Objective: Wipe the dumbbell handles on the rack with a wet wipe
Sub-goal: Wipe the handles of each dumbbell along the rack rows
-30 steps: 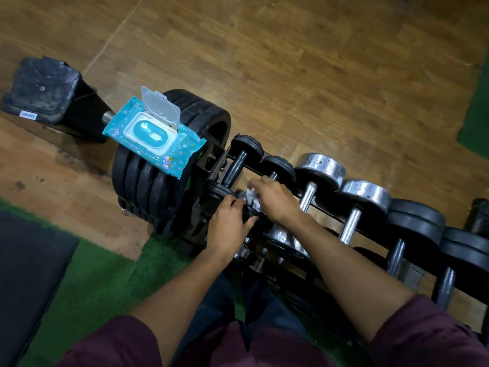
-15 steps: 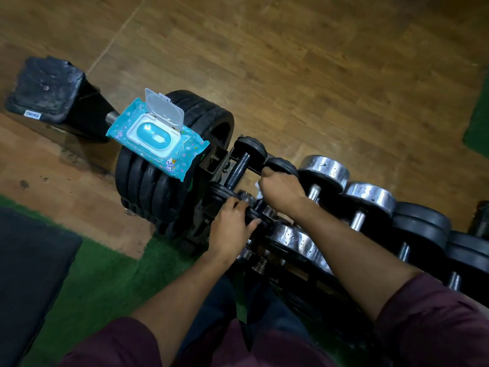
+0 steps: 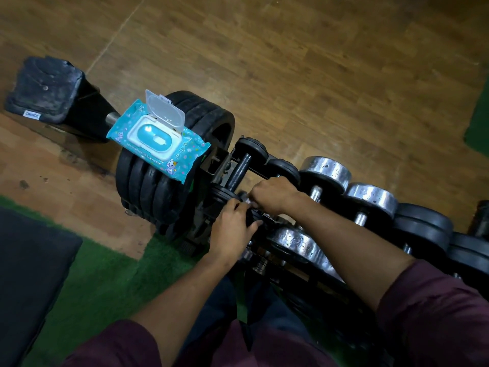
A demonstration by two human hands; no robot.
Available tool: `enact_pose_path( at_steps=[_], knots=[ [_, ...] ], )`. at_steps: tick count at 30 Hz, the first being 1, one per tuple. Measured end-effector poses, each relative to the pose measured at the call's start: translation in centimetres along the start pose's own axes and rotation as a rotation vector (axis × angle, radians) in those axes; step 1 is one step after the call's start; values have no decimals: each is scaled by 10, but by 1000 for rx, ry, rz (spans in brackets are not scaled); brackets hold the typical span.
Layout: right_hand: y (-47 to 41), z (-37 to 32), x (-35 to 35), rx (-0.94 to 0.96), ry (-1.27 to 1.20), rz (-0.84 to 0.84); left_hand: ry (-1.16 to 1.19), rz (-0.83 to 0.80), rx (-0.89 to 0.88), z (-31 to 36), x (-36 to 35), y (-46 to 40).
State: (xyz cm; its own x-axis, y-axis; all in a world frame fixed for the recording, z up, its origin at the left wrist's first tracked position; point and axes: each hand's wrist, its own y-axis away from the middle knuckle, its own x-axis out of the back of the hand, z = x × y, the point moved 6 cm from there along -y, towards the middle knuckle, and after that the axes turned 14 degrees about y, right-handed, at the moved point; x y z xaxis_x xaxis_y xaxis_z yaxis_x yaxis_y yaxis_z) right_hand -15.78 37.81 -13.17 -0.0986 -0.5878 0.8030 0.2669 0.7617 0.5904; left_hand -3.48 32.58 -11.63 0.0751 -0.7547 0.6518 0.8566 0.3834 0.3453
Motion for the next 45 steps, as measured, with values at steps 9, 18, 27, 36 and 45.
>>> enact_pose_path(
  at_steps=[9, 18, 27, 36, 45],
  knots=[
    [5, 28, -8, -352, 61, 184, -12, -20, 1, -1, 0, 1],
    [44, 29, -48, -771, -567, 357, -19, -22, 0, -1, 0, 1],
    [47, 30, -76, -1169, -1192, 257, -14, -18, 1, 0, -1, 0],
    [32, 29, -89, -1154, -1815, 111, -27, -15, -8, 1, -1, 1],
    [35, 17, -84, -930, -1530, -222, -25, -17, -4, 0, -1, 1]
  ],
)
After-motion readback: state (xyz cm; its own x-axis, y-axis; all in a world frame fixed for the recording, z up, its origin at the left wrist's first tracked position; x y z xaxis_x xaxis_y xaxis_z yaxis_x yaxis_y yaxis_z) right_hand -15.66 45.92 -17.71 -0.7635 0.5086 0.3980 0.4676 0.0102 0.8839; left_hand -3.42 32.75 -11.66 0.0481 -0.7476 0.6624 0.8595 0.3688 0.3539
